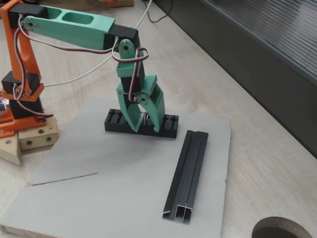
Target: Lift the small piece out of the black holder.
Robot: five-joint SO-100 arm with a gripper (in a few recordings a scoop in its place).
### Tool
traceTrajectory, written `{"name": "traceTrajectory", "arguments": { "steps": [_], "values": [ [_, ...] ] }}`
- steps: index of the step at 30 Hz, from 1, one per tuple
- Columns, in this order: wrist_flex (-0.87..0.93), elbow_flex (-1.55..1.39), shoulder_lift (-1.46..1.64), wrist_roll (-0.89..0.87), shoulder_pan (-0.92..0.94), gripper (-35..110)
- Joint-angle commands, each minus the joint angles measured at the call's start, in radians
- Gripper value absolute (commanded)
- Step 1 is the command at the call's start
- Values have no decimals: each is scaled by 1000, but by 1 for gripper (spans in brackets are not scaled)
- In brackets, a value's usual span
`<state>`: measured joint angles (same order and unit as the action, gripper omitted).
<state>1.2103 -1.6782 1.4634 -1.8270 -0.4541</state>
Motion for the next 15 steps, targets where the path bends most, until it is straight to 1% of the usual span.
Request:
{"name": "traceTrajectory", "arguments": {
  "steps": [1, 8, 12, 15],
  "values": [
    [12, 6, 5, -21, -8, 39],
    [17, 6, 15, -21, -5, 39],
    [21, 6, 23, -21, 72, 39],
    [21, 8, 25, -20, 91, 39]
  ]
}}
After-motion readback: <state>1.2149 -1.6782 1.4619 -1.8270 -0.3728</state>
